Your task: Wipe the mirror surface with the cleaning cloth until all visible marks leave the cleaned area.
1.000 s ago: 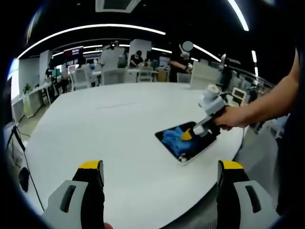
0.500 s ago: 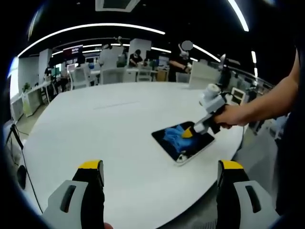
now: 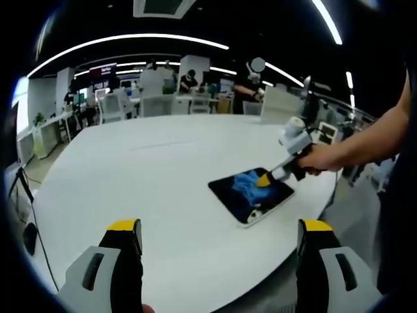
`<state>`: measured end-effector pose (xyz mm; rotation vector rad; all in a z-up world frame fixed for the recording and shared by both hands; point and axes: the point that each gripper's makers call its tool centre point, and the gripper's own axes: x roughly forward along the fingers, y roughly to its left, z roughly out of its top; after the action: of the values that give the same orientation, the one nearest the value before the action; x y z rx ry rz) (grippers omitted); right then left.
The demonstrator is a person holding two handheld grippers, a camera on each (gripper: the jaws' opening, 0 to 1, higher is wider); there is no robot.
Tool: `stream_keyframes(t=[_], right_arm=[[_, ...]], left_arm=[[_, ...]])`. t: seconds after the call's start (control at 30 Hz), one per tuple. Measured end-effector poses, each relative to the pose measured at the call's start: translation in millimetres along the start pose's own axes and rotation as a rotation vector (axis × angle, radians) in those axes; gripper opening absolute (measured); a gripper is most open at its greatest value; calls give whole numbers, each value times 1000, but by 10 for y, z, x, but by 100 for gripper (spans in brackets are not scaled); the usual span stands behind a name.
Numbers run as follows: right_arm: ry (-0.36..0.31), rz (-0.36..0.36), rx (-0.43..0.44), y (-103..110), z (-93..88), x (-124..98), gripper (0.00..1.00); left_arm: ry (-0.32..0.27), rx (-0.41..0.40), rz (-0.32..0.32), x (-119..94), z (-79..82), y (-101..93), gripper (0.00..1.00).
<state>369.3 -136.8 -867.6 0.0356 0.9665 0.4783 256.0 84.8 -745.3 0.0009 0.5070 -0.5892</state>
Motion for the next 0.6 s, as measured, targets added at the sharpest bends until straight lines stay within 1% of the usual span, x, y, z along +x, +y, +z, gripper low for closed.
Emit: stream_keyframes(t=[0.47, 0.6], right_arm=[[3, -14, 17, -123, -27, -57, 0], [8, -27, 39, -215, -34, -86, 0]], left_arm=[[-7, -4, 15, 3, 18, 15, 99], [-3, -8, 14, 10, 16, 19, 99]])
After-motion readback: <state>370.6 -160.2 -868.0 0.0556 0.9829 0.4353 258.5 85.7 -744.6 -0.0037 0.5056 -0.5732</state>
